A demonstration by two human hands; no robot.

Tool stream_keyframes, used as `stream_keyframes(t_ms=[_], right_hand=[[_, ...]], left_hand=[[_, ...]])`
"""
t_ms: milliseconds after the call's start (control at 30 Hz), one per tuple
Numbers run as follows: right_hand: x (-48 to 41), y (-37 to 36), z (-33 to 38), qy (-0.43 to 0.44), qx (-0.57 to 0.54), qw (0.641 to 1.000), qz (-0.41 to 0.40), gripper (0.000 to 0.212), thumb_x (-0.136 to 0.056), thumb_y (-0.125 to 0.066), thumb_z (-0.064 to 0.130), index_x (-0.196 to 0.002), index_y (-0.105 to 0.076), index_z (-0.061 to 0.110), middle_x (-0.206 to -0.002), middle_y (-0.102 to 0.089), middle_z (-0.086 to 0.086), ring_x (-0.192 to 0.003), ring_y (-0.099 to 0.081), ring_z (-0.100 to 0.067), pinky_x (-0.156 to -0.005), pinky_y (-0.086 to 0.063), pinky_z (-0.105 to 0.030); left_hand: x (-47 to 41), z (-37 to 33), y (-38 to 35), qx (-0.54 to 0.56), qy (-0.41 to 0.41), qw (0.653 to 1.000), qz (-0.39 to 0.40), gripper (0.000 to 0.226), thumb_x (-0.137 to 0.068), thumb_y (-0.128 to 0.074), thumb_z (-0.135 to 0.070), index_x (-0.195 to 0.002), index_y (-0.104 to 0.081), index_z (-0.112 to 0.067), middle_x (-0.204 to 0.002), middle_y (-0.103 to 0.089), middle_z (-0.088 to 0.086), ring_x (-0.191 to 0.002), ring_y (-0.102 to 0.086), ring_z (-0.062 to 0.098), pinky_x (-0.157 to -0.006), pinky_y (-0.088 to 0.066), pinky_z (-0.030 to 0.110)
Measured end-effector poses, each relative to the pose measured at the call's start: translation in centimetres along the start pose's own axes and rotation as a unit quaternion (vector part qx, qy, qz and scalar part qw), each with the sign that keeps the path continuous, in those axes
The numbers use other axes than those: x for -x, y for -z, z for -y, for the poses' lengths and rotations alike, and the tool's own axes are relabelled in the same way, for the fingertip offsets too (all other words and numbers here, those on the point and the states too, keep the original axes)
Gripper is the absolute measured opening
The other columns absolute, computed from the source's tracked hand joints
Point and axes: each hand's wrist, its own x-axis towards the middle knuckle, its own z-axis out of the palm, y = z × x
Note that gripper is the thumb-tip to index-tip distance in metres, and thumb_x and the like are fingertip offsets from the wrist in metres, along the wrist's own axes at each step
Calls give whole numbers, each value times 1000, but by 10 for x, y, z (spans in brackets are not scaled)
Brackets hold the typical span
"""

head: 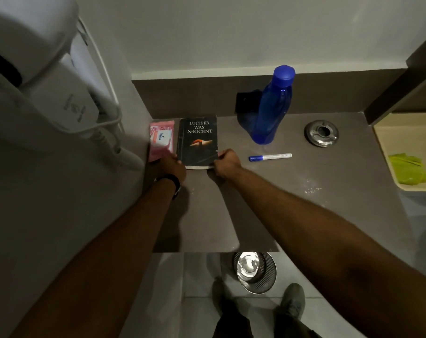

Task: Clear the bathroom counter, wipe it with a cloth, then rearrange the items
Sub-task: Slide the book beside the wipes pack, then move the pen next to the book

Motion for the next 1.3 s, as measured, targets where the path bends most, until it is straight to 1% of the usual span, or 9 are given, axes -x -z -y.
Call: stream_keyframes(t_ms=[100, 267, 400, 567, 667, 800, 933, 1133, 1300], right_hand=[[-12, -7, 9, 14, 35, 999, 1, 34, -101, -69, 14, -132, -55, 10, -125, -62, -11, -114, -62, -25, -87, -51, -33], [-8, -9, 11, 33, 66, 997, -5, 32, -103, -63, 9, -135, -56, 9, -134, -63, -14, -127, -62, -28, -104, -53, -37], [6, 16, 2, 106, 87, 991, 14, 27, -105, -57, 5, -130, -63, 11, -133, -64, -10, -123, -63, -24, -110, -55, -42], [16, 81, -38, 163, 343, 913, -147, 41, -101, -64, 13, -141, -57, 18, -144, -51, -8, -127, -57, -26, -108, -53, -43], [19, 111, -65, 133, 415, 894, -98, 54, -99, -68, 14, -151, -51, 18, -150, -47, -10, -134, -54, -30, -113, -51, -44], [24, 121, -72, 134, 463, 872, -87, 50, -100, -70, 22, -148, -55, 20, -141, -54, -8, -127, -56, -27, -111, -51, -41], [39, 92, -58, 222, 490, 836, -104, 44, -101, -63, 35, -144, -57, 26, -134, -61, -4, -123, -57, -23, -110, -47, -39], [60, -28, 5, 397, 452, 799, -1, 48, -99, -40, 39, -138, -64, 26, -132, -64, -3, -124, -55, -24, -108, -45, -41], [54, -103, 37, 412, 506, 758, 6, 36, -102, -64, 32, -136, -68, 23, -134, -65, -5, -126, -54, -27, -105, -44, -42]], left_hand=[[-4, 1, 0, 28, -1, 999, -29, 34, -92, -53, -5, -126, -58, -3, -134, -58, 19, -128, -50, 36, -109, -38, 37], [7, 0, 4, -28, -53, 996, -63, 45, -93, -58, -13, -138, -52, -7, -138, -57, 15, -133, -48, 35, -111, -39, 40], [17, -4, 10, -51, -15, 997, -51, 55, -91, -56, -2, -144, -41, -4, -142, -51, 19, -133, -46, 39, -110, -40, 42], [61, 20, 13, -61, -86, 993, -56, 26, -97, -50, -10, -118, -58, 4, -110, -61, 25, -103, -60, 39, -82, -43, 31], [97, 59, 0, -2, -34, 999, -19, 14, -95, -53, -9, -97, -63, 1, -89, -59, 16, -81, -56, 26, -70, -45, 29], [142, 98, -5, 15, -5, 1000, -12, 9, -83, -61, -1, -89, -63, -7, -88, -62, 8, -81, -57, 21, -75, -47, 30], [158, 120, 3, -16, -44, 999, -27, 8, -73, -61, 3, -72, -59, -5, -77, -60, 11, -74, -56, 24, -68, -43, 27], [179, 138, 7, -17, -39, 999, -21, 9, -74, -59, 3, -73, -57, -6, -76, -58, 8, -72, -56, 22, -66, -47, 30], [196, 148, 3, -11, -49, 999, -14, 11, -77, -59, 1, -76, -58, -10, -79, -58, 3, -75, -59, 19, -71, -49, 27]])
